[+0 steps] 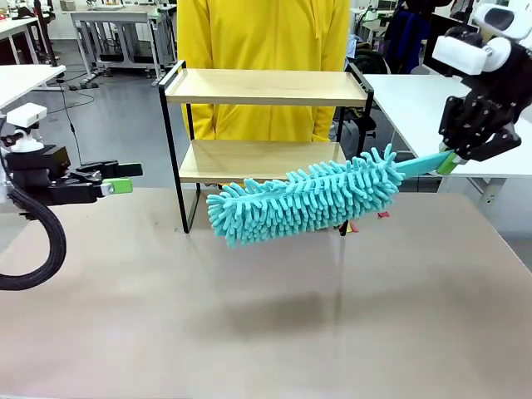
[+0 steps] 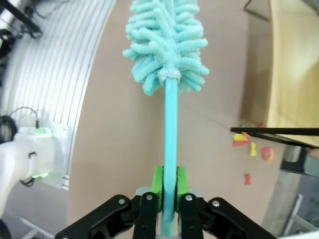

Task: Clean the shelf.
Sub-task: Hand the Duster back to the human.

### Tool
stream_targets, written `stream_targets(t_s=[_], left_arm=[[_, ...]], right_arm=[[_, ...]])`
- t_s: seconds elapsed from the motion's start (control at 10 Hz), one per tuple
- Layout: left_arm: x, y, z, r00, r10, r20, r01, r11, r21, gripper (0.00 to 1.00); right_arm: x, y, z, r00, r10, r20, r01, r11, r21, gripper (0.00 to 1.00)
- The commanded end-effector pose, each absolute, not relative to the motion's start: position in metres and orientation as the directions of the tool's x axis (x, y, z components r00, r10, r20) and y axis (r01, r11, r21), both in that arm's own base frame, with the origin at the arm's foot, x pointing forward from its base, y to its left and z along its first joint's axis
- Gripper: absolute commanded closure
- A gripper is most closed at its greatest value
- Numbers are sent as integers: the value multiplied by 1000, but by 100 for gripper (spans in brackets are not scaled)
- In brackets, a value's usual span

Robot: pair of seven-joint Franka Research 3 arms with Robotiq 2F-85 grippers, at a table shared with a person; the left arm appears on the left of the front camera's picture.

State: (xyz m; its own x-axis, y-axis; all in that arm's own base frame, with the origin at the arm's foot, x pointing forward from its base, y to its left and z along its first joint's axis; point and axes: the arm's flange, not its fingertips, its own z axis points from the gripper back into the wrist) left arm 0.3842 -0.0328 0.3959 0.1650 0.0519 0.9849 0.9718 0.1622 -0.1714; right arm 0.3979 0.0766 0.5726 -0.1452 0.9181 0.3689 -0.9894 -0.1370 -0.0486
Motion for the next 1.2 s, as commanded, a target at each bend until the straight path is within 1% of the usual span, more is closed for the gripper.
stream_targets(t_s=[0.0,0.2,0.5,0.6,0.8,1.1], left_arm=[[364,-59,386,117,86,989,975,180,-131,0],[358,-89,375,129,81,988,979,149,-140,0],[352,-126,360,135,77,988,984,107,-143,0],[356,-138,353,120,67,990,986,110,-127,0],[367,-151,346,88,78,993,988,122,-97,0],[372,-163,349,73,113,991,997,27,-76,0]], right_arm=[[410,63,556,-76,893,444,-997,-71,-29,87],[417,51,540,-56,889,454,-998,-57,-11,87],[419,45,536,7,882,471,-1000,-3,21,87],[418,45,537,-14,903,429,-999,-30,31,87],[418,45,537,-14,903,429,-999,-30,31,87],[418,45,537,-14,903,429,-999,-30,31,87]])
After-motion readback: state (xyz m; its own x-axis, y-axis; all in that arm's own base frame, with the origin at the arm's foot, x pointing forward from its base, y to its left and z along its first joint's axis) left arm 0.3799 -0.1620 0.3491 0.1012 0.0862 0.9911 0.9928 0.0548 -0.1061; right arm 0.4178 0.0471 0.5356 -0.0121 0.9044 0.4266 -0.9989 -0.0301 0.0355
